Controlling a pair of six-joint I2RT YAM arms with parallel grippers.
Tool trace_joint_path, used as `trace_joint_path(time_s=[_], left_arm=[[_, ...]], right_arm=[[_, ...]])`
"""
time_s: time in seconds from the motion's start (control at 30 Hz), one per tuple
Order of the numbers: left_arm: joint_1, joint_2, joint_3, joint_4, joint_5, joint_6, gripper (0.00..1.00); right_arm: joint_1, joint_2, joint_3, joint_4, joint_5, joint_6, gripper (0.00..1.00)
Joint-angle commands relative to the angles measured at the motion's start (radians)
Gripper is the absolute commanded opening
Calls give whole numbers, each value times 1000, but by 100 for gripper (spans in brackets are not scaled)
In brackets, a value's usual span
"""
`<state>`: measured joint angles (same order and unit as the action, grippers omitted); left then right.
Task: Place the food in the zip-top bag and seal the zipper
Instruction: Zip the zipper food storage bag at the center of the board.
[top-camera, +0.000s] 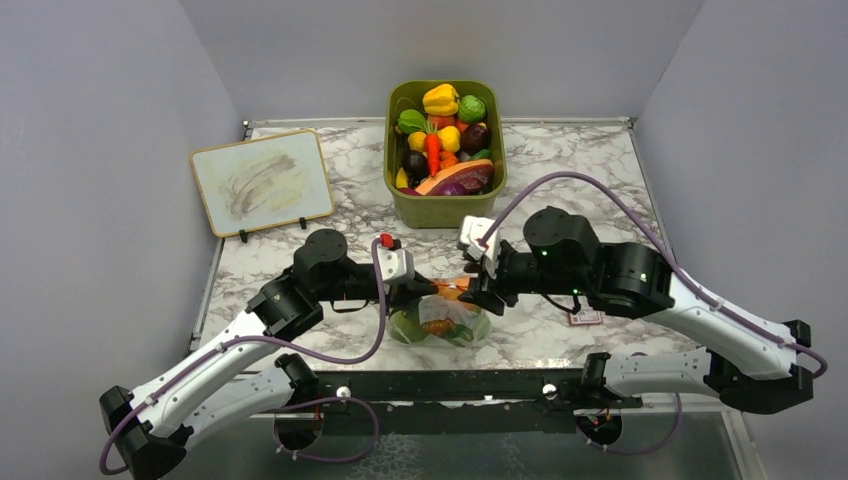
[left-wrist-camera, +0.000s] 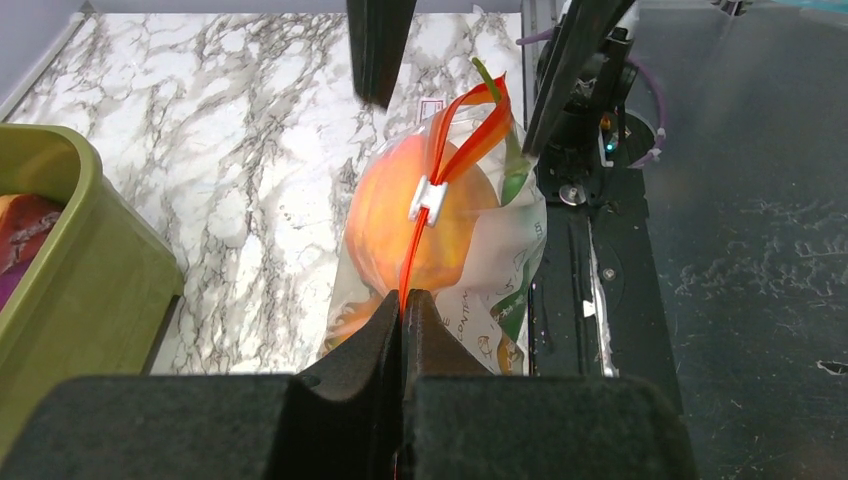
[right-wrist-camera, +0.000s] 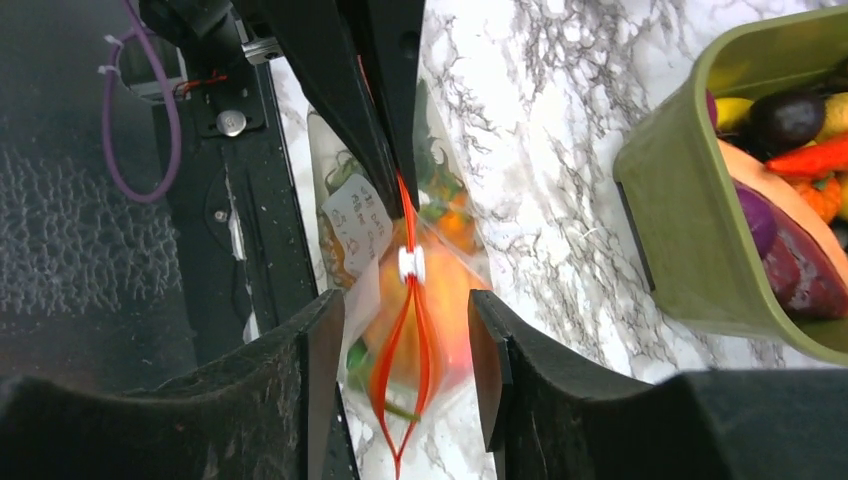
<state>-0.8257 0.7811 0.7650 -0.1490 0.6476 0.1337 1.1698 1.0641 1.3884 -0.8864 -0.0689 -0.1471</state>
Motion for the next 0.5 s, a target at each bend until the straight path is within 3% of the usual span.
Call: trace_joint_path(time_s=[0.0, 0.17, 0.23, 0.3, 0.47], left_arm=[[2, 1, 55, 79, 49, 8, 0], [2, -4, 65, 65, 47, 14, 0], [2, -7, 62, 61, 46, 19, 0], [2, -8, 54, 59, 43, 26, 0], [8, 1, 23, -83, -50, 130, 0]], right_arm=[[0, 80, -1, 53, -47, -41, 50], [0, 123, -2, 57, -19, -89, 44], [-1, 116, -5, 76, -22, -109, 29], [0, 96, -9, 96, -10, -121, 3], [0, -4, -5, 69, 92, -116, 1]])
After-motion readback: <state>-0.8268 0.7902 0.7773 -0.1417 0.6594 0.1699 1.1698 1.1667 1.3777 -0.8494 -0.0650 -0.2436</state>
